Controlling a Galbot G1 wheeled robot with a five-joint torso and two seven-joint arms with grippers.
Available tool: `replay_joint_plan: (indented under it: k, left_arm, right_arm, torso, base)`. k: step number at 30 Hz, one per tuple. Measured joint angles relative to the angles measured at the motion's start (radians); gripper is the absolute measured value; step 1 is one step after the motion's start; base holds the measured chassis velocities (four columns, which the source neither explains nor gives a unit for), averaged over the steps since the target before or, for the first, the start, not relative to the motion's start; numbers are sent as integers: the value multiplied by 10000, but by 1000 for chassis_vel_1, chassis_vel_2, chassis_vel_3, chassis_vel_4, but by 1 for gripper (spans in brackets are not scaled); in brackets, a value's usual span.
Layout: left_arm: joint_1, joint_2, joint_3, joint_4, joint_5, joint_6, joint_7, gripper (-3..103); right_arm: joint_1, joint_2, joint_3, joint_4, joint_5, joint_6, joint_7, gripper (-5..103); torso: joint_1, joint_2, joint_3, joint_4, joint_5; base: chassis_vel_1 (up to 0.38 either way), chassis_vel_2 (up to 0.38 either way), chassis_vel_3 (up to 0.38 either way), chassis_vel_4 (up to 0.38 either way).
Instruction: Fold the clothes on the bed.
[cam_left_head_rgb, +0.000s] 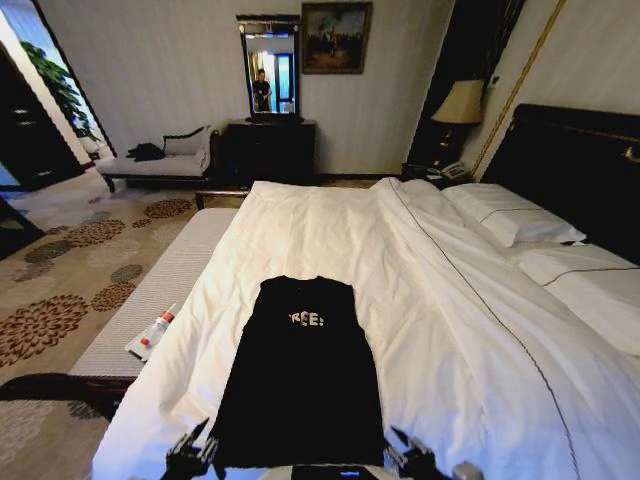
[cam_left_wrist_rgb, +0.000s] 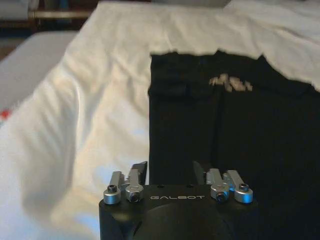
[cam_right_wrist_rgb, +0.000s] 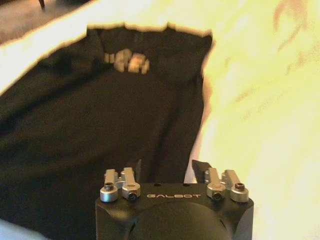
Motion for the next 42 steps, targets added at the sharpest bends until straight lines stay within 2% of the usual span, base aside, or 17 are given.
replay_joint_plan:
  k: [3, 4, 5, 6, 7, 8, 10, 11, 12, 16, 17, 24, 27, 31, 33, 37, 42]
  left_arm:
    - [-1652, 261, -168, -152, -996, 705, -860, 72]
    - [-1652, 261, -168, -152, -996, 705, -860, 72]
    - [-1869, 307, -183, -147, -1193, 790, -975, 72]
    - [-2392, 445, -251, -97, -1695, 1004, -1203, 78]
    - [-2992, 698, -399, 4, -2384, 1273, -1377, 83]
    - [-3277, 908, -471, 96, -2744, 1378, -1389, 89]
    - [-3277, 908, -471, 96, -2744, 1378, -1389, 89]
    - [-3649, 1224, -503, 342, -3111, 1447, -1388, 93]
    - [-4290, 1530, -346, 788, -3374, 1472, -1374, 99]
    - [-5449, 1755, 183, 1543, -3774, 1481, -1345, 100]
    - [-6195, 1808, 547, 2010, -3906, 1468, -1249, 100]
    - [-8186, 2171, 1702, 3395, -4324, 1461, -1106, 100]
    - [-9494, 2691, 2529, 4246, -4628, 1561, -1113, 100]
    - [-10820, 3068, 3107, 5074, -5162, 1648, -1119, 100]
    - [-11165, 3130, 3230, 5302, -5379, 1701, -1121, 100]
    - [-12282, 3363, 3623, 6379, -6118, 1942, -829, 100]
    - [-12684, 3490, 3837, 6719, -6538, 2003, -665, 100]
  right_arm:
    - [950, -486, 543, 176, 1101, -202, 237, 71]
    - [950, -486, 543, 176, 1101, -202, 237, 71]
    - [1023, -530, 597, 185, 1232, -237, 256, 77]
    - [1272, -682, 802, 222, 1725, -381, 311, 77]
    - [1621, -949, 1213, 293, 2707, -651, 390, 87]
    - [1920, -1139, 1464, 298, 3381, -804, 418, 87]
    - [1920, -1139, 1464, 298, 3381, -804, 418, 87]
    - [2405, -1369, 1666, 174, 4062, -906, 443, 97]
    - [3151, -1658, 1670, -159, 4791, -991, 476, 99]
    - [4467, -2010, 1338, -650, 5873, -1107, 560, 100]
    - [5273, -2212, 1044, -927, 6349, -1188, 614, 100]
    - [7769, -2540, -320, -2078, 6831, -1302, 724, 100]
    - [9105, -2641, -1204, -3119, 7037, -1322, 786, 100]
    - [10607, -2695, -2048, -4318, 7253, -1318, 724, 100]
    - [11081, -2659, -2299, -4696, 7370, -1330, 651, 100]
    - [12947, -2272, -3618, -6181, 7824, -1497, 325, 100]
    - [14037, -1879, -4493, -7255, 7867, -1547, 149, 100]
  torso:
    - [-1, 1, -1, 2, 0]
    - [-1, 1, -1, 2, 0]
    - [-1, 1, -2, 0, -1]
    - [0, 1, 0, -3, -2]
    - [3, 0, 0, -5, -3]
    - [3, 0, 1, 0, -4]
    - [3, 0, 1, 0, -4]
    - [2, 0, -1, -2, -1]
    - [0, 1, 0, 0, 3]
    - [2, -1, 0, 0, -3]
    - [3, -1, 2, 0, -2]
    - [1, -1, 0, 0, -3]
    - [2, -2, 1, -2, -4]
    - [1, -2, 1, 0, 1]
    - [2, -3, 1, -1, -4]
    - [2, -2, 1, -1, -3]
    - [0, -1, 0, 1, 0]
  base:
    - [0, 0, 0, 0]
    - [0, 0, 0, 0]
    - [0, 0, 0, 0]
    - [0, 0, 0, 0]
    - [0, 0, 0, 0]
    - [0, 0, 0, 0]
    - [0, 0, 0, 0]
    - [0, 0, 0, 0]
    - [0, 0, 0, 0]
    - [0, 0, 0, 0]
    - [0, 0, 0, 0]
    - [0, 0, 0, 0]
    - [0, 0, 0, 0]
    - [0, 0, 0, 0]
    - [0, 0, 0, 0]
    - [0, 0, 0, 0]
    - [0, 0, 0, 0]
